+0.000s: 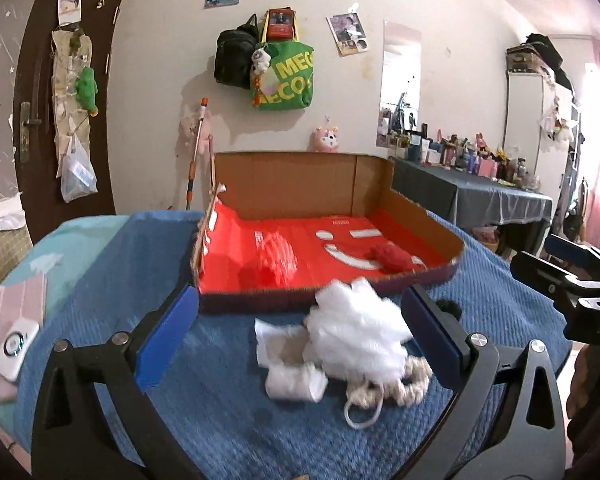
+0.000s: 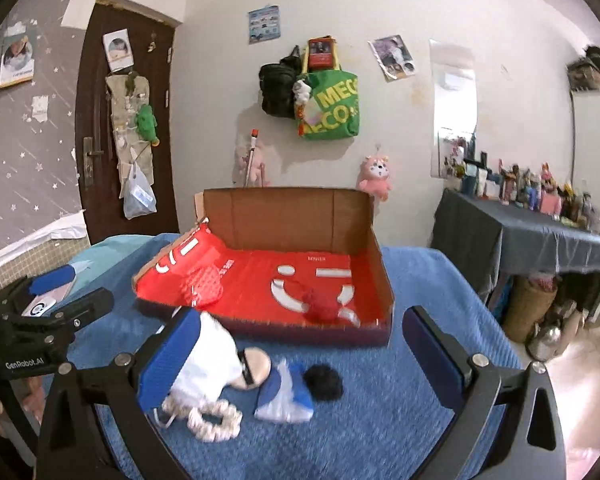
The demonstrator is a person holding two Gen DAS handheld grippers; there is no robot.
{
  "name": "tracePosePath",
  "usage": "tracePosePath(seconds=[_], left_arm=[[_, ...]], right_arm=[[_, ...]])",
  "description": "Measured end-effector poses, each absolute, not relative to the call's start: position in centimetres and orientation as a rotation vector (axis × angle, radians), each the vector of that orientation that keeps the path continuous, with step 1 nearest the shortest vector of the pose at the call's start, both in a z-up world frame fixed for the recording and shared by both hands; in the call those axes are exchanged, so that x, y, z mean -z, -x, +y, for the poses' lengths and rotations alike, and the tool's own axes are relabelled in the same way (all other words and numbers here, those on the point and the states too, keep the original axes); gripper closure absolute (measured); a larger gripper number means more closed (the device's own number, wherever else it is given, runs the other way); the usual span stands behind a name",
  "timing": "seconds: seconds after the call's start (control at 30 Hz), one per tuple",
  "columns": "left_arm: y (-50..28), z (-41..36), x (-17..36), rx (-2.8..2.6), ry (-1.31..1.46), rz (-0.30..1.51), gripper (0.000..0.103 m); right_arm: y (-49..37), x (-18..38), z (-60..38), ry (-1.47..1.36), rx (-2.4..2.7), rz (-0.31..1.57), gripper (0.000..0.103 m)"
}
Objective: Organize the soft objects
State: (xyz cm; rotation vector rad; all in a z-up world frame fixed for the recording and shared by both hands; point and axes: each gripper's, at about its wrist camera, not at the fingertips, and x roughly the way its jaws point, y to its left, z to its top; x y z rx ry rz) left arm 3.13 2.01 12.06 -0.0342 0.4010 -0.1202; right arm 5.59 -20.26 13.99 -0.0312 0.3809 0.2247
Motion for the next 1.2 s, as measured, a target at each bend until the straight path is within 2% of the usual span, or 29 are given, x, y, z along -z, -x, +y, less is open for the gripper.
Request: tracePosePath(seconds=[0.63,1.2], left_arm=[[-1.2,0.9,-5.2,0.072,0.032,0.487,0.000],[-4.0,2.3,-4.7,0.055,0.052,0.563,0.000]], right_arm=[[-3.1,-4.4,-20.6,-0.007,-0.146,0.498,0.000],[-5.2,-3.5,-21.3,-0.049,-0.140,0.571,0.000]])
